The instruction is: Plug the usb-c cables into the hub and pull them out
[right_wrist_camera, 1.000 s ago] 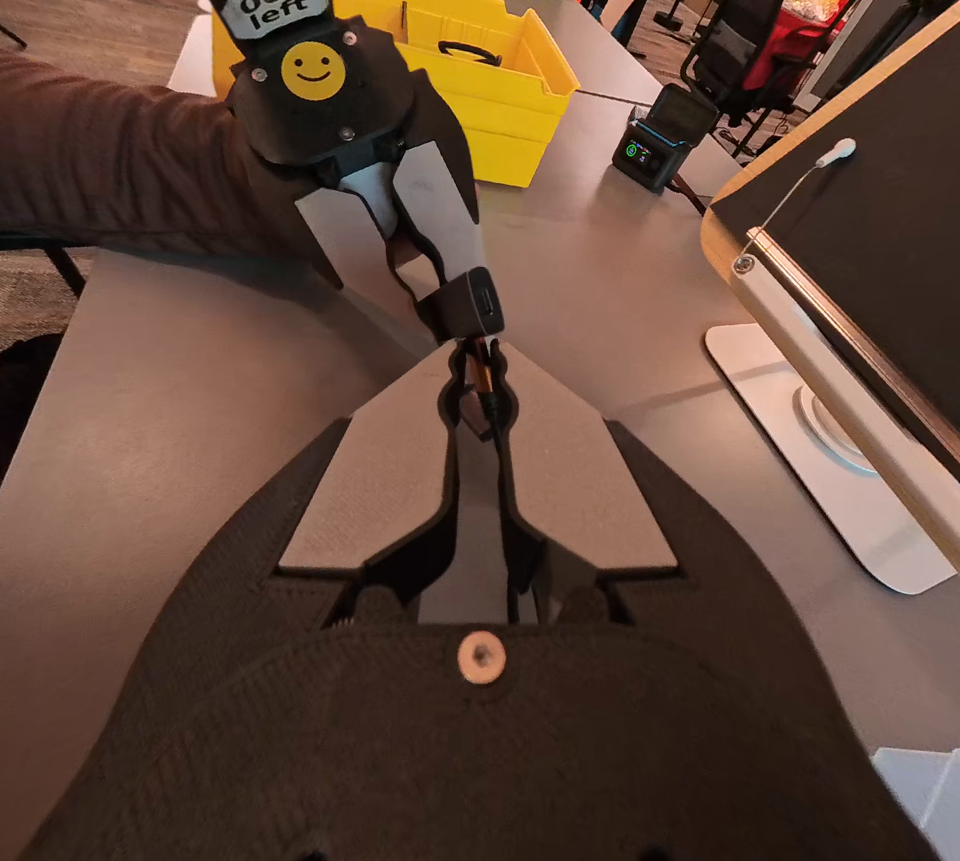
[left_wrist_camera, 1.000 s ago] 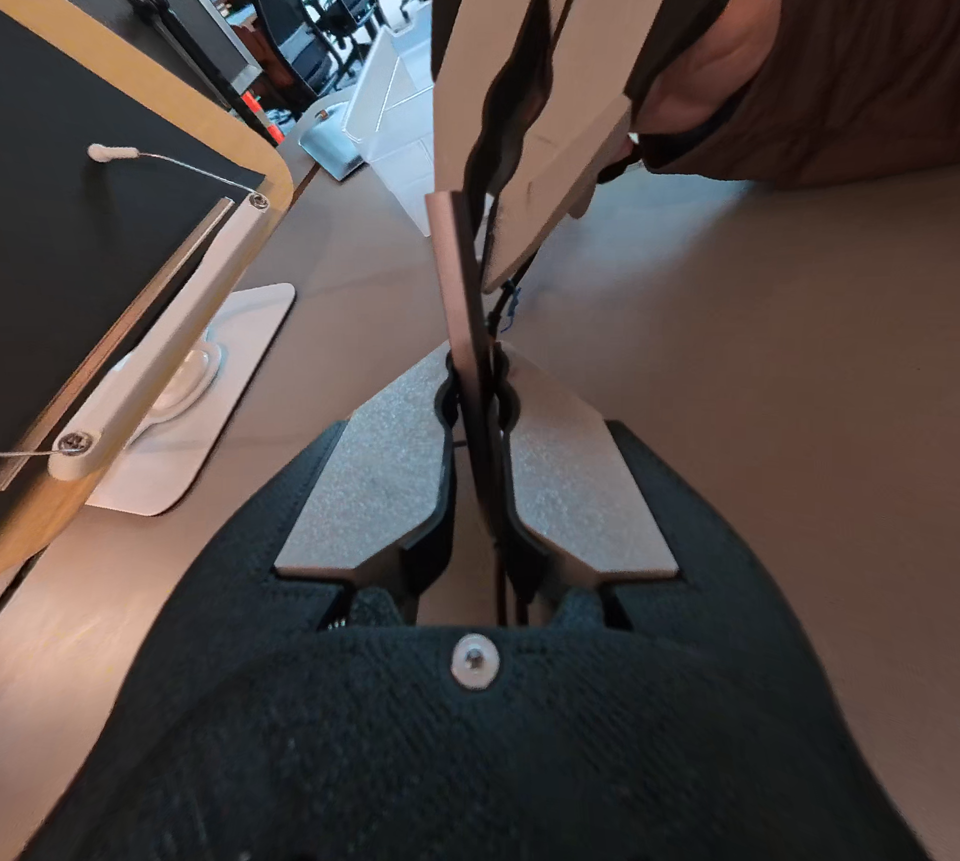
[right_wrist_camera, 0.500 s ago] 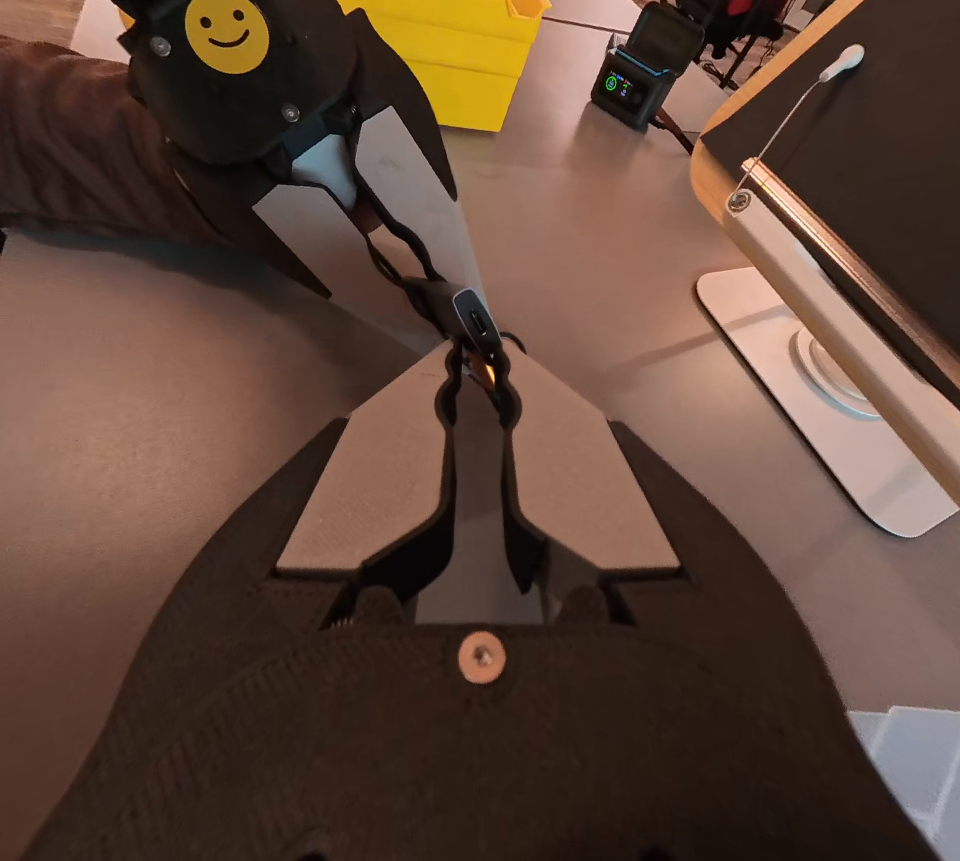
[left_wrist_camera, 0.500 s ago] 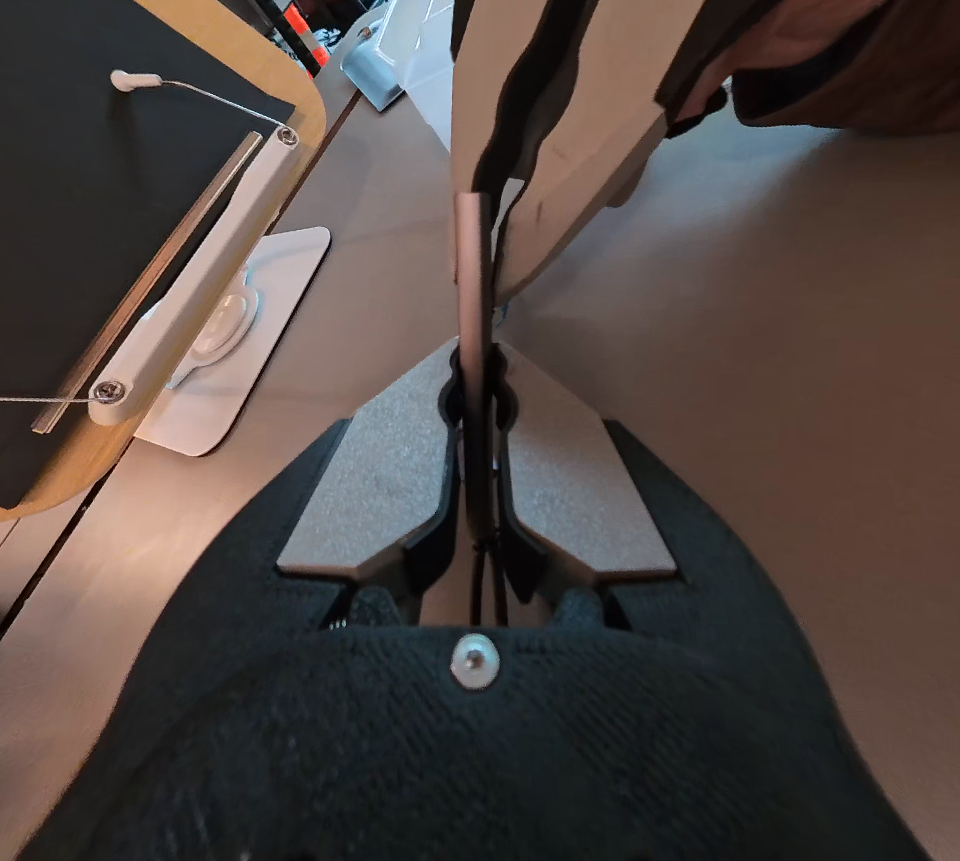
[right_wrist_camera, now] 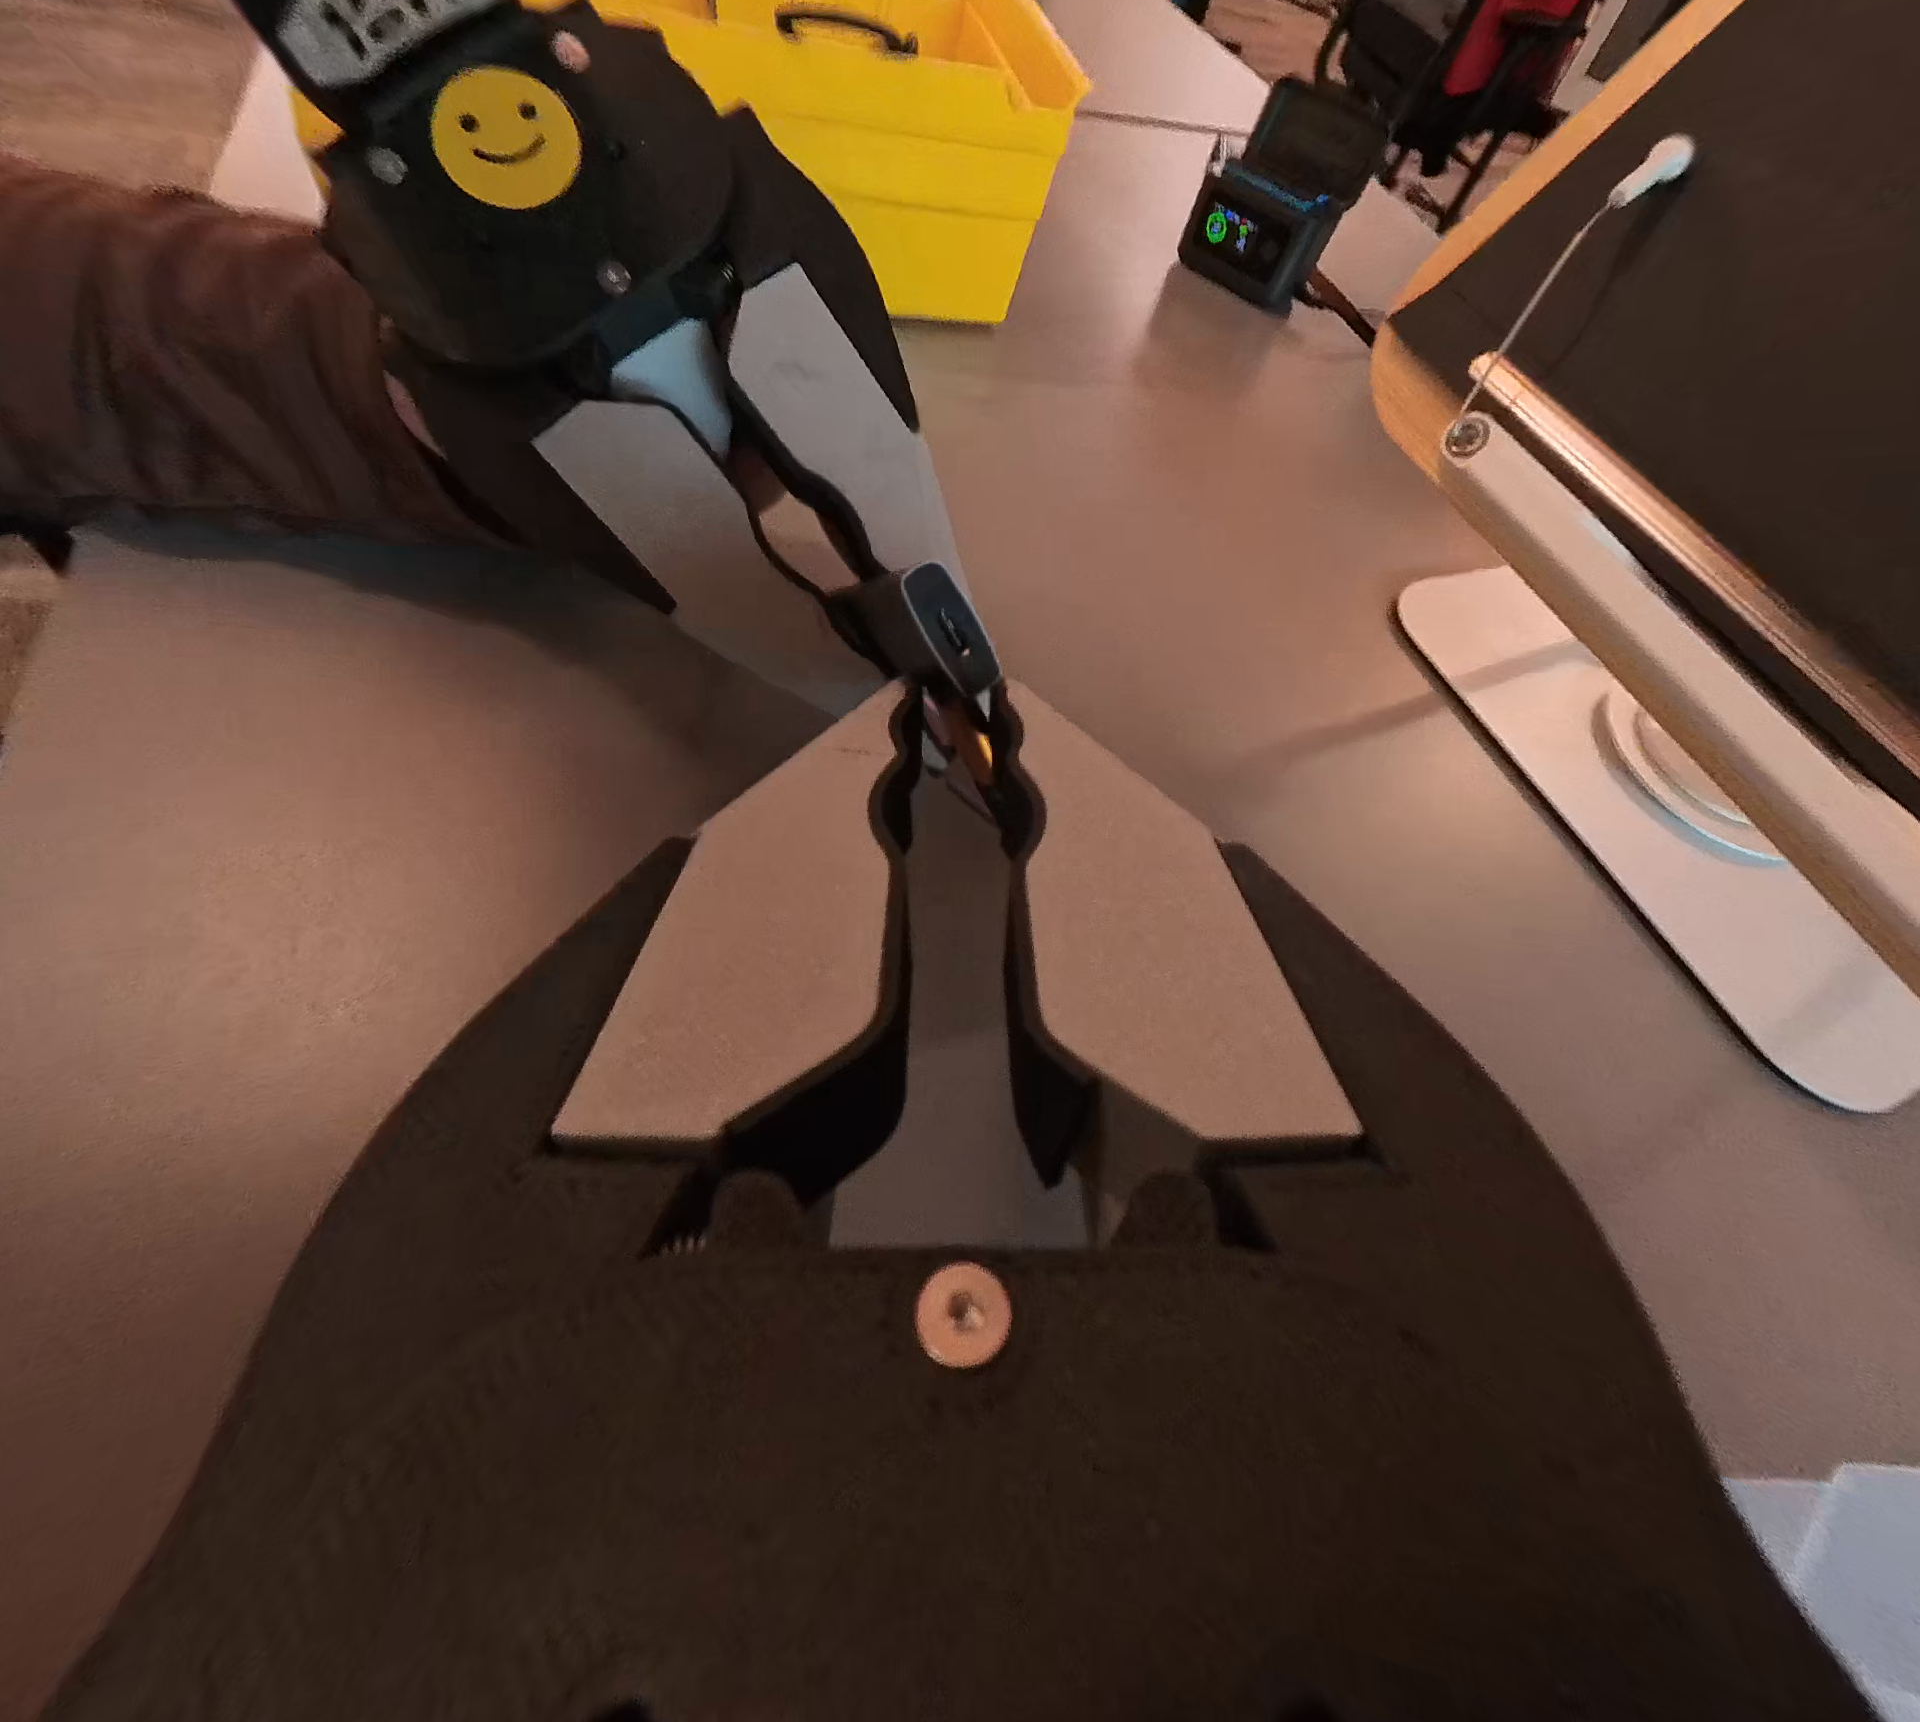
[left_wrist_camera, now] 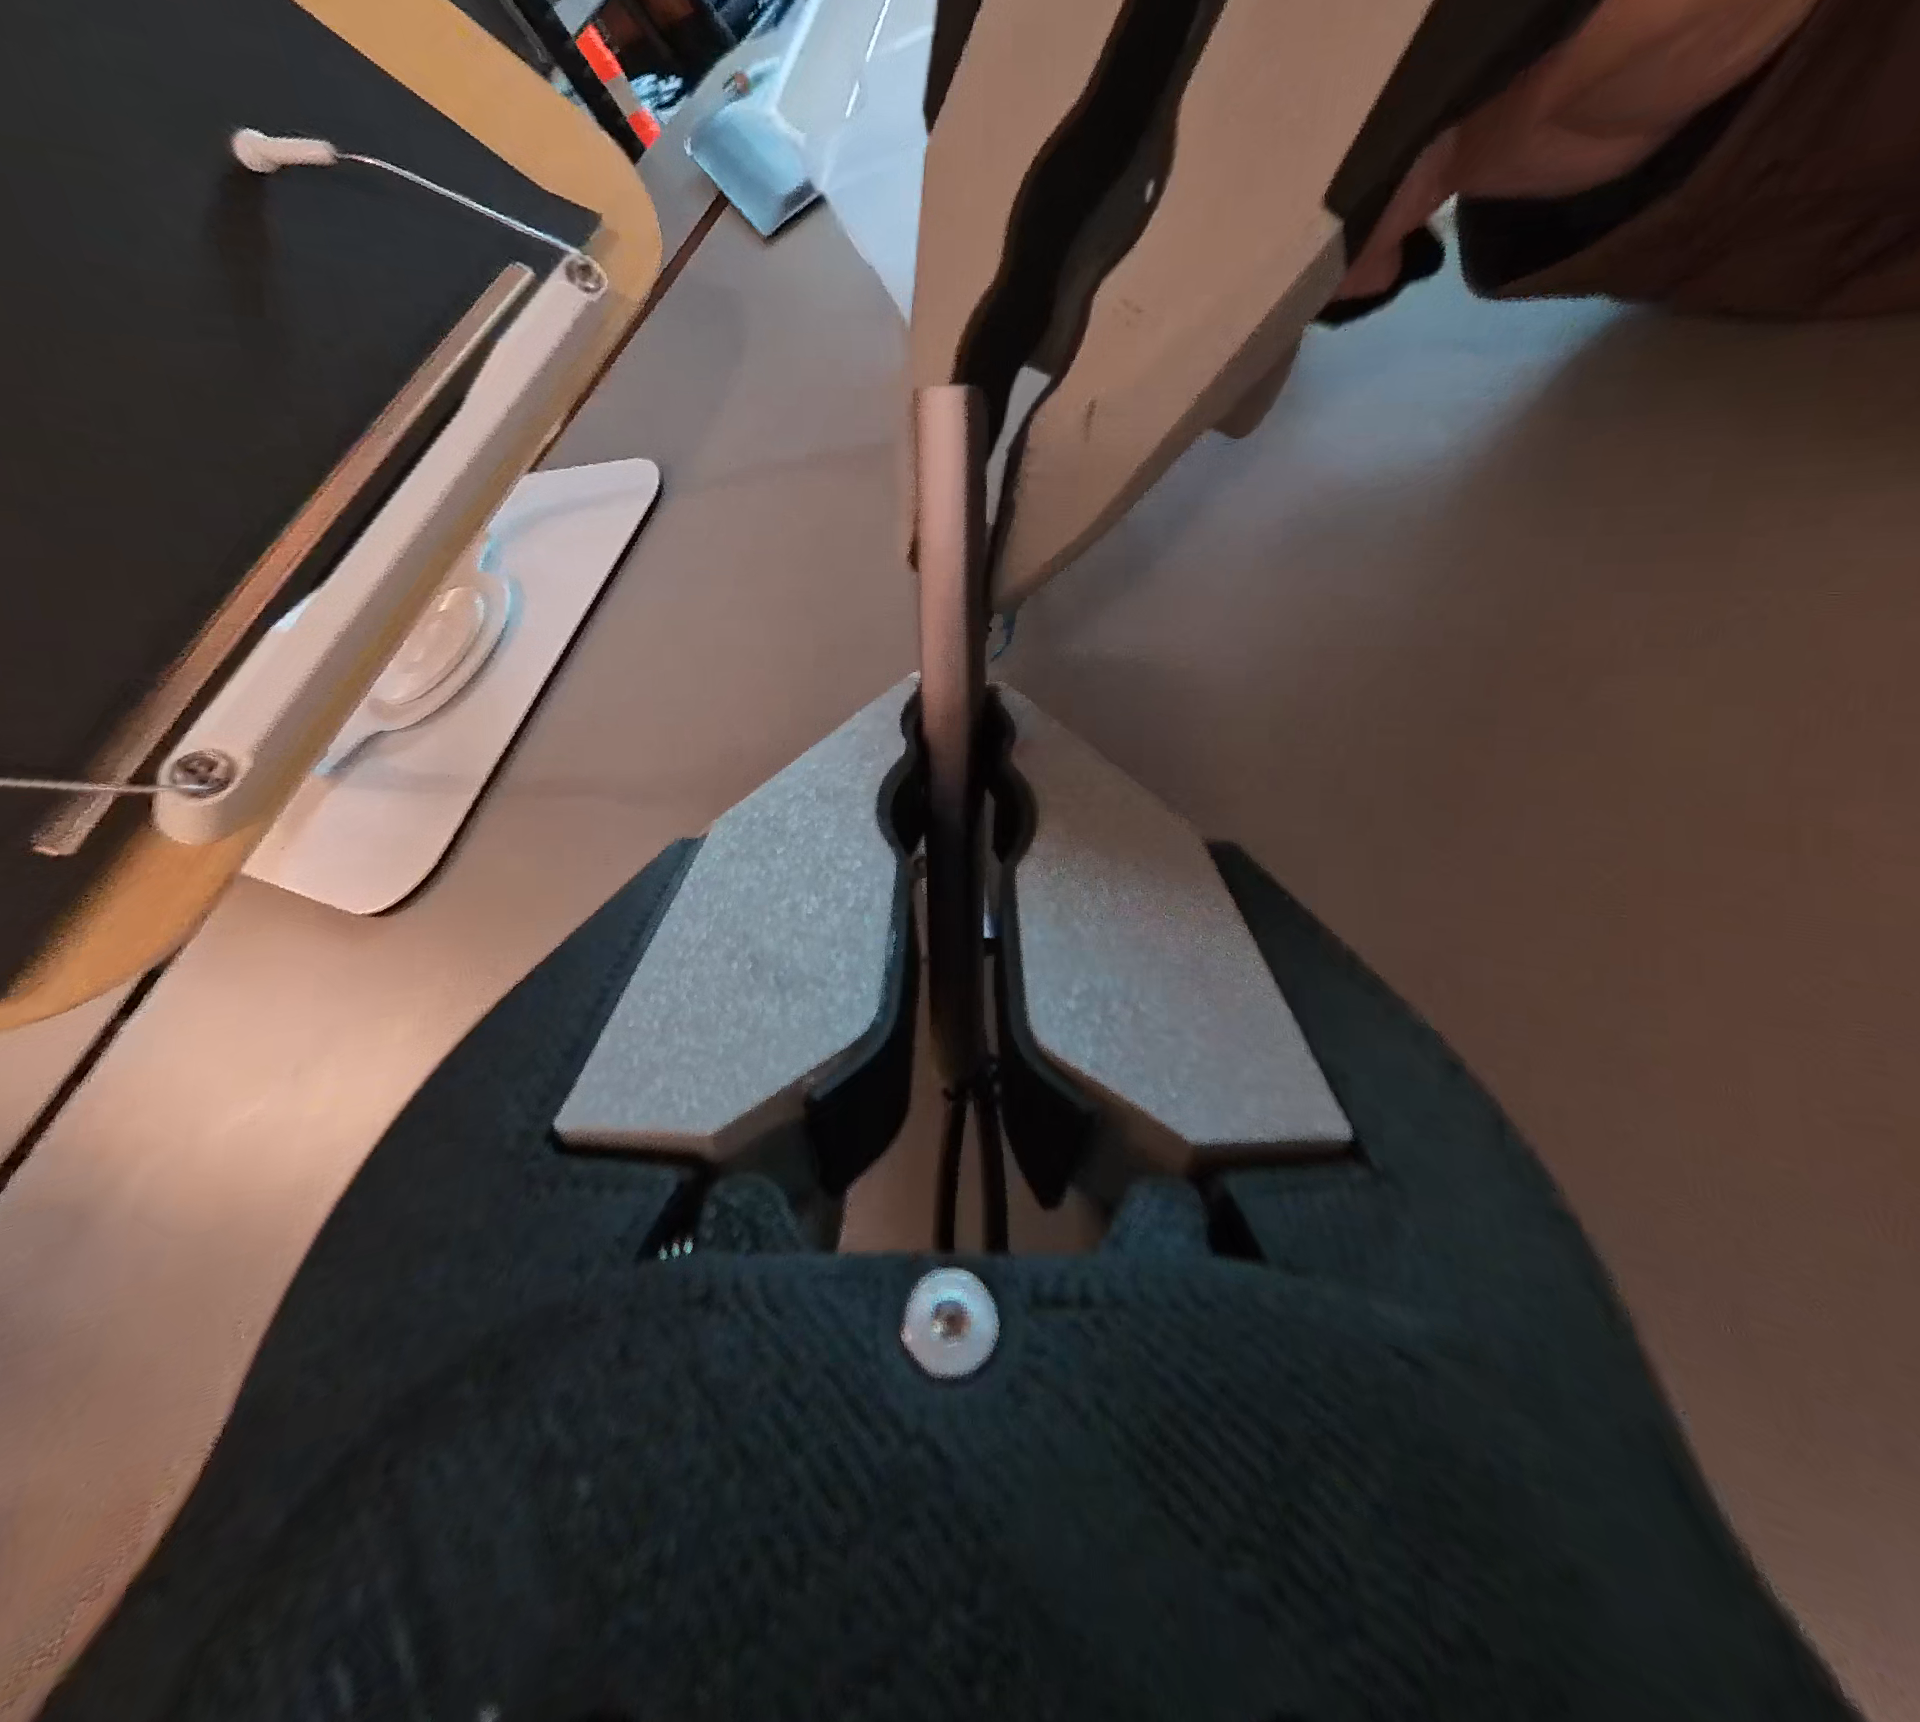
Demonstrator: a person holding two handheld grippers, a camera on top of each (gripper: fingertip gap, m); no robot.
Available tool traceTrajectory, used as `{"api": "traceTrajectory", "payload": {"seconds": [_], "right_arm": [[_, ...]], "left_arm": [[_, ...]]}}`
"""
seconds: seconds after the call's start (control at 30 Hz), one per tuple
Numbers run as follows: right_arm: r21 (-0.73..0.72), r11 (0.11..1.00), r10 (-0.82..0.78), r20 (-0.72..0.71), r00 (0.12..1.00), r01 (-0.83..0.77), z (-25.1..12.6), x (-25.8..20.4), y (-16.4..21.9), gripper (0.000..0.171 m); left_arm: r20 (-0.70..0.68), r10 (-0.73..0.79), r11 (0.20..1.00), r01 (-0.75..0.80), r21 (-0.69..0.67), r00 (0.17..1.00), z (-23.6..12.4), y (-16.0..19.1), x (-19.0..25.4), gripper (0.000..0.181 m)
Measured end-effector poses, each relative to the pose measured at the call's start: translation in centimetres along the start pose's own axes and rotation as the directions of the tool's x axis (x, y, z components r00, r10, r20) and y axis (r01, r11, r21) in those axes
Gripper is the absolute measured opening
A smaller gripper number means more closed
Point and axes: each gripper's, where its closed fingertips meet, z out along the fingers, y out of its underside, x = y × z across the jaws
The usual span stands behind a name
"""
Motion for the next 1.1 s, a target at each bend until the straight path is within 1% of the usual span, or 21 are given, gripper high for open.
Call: {"api": "traceTrajectory", "payload": {"seconds": [0.13, 0.23, 0.6, 1.1], "right_arm": [[0.104, 0.992, 0.067, 0.054, 0.996, -0.073, -1.0, -0.1, -1.6, 0.005], [0.133, 0.986, 0.088, 0.071, 0.994, -0.097, -1.6, 0.1, -2.0, 0.002], [0.154, 0.981, 0.101, 0.127, 0.987, -0.121, -1.7, -0.6, -2.5, 0.005], [0.081, 0.994, 0.062, 0.092, 0.994, -0.070, -1.1, -0.5, -1.3, 0.005]], "left_arm": [[-0.077, -0.111, 0.988, 0.118, 0.096, 0.991, -0.7, -1.5, 0.2, 0.006], [-0.105, -0.148, 0.980, 0.160, 0.118, 0.983, -0.9, -1.8, 0.2, 0.006], [-0.135, -0.139, 0.977, 0.158, 0.143, 0.981, -1.1, -2.4, 0.8, 0.005], [-0.097, -0.100, 0.991, 0.108, 0.078, 0.990, -0.4, -1.4, 0.8, 0.006]]}}
